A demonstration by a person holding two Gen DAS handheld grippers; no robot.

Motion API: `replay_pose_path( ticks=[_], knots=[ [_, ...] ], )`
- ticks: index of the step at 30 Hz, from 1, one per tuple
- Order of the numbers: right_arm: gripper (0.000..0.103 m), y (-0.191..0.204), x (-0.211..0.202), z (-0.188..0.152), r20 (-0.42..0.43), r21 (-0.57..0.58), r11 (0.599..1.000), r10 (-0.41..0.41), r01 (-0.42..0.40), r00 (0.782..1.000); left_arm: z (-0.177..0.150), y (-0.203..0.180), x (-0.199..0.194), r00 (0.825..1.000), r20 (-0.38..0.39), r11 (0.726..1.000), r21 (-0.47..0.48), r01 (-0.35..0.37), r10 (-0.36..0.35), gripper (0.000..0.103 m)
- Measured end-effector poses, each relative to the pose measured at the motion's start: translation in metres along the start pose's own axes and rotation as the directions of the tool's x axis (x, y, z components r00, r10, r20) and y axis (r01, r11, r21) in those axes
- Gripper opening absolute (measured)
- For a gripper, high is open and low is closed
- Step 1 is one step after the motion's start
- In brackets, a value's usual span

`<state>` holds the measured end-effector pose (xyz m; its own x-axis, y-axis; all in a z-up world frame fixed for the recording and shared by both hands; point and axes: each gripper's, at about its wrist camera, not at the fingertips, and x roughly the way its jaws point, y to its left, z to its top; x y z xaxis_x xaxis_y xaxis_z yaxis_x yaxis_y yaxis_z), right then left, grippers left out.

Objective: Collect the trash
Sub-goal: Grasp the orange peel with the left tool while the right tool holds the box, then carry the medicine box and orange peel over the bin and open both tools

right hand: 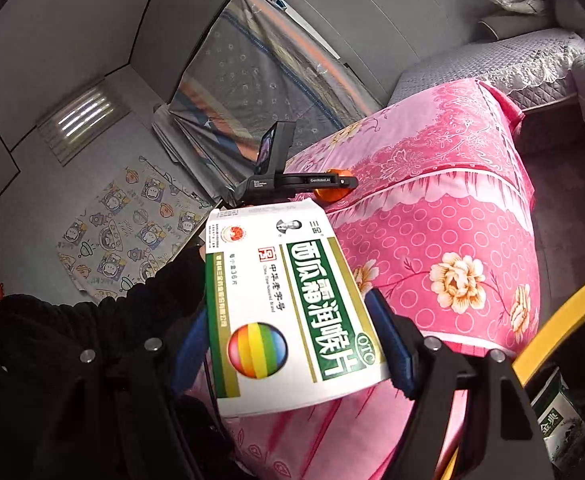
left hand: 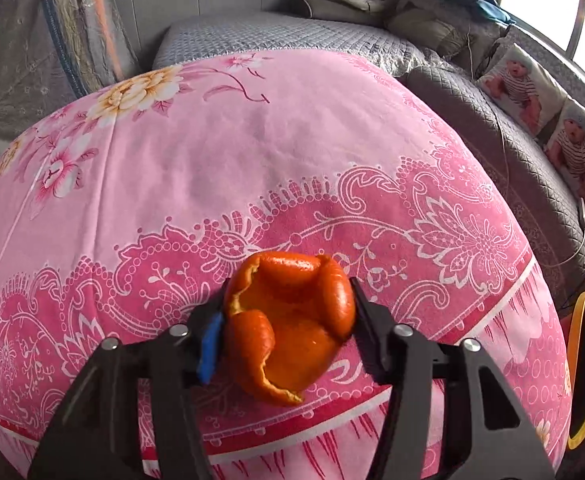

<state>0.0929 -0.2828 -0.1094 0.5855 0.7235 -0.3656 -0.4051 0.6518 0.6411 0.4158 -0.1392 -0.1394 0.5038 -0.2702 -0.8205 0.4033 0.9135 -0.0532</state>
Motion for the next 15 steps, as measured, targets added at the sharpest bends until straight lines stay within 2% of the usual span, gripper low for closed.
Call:
replay_pose_path(
  ticks=[3, 8, 11, 15],
  knots=[
    [0.071, 0.005, -0.002, 0.002, 0.019, -0.002, 1.000, 0.006, -0.006, 1.000, -0.005, 0.001, -0.014, 1.000, 0.028, 1.000, -0.003, -0.001, 0.001, 0.039],
    [0.071, 0.021, 0.000, 0.008, 0.027, -0.020, 1.000, 0.022, -0.022, 0.999, -0.023, 0.002, -0.065, 0.993, 0.120, 1.000, -0.001, 0.006, -0.006, 0.038],
    [0.071, 0.035, 0.005, 0.007, 0.024, -0.027, 0.999, 0.037, -0.036, 0.999, -0.043, -0.004, -0.111, 0.977, 0.213, 1.000, 0.003, -0.013, 0.012, 0.038],
    [0.071, 0.046, 0.011, 0.003, 0.027, -0.016, 0.997, 0.070, -0.070, 0.997, -0.072, -0.018, -0.173, 0.943, 0.330, 0.999, -0.003, -0.047, 0.046, 0.038]
  ],
)
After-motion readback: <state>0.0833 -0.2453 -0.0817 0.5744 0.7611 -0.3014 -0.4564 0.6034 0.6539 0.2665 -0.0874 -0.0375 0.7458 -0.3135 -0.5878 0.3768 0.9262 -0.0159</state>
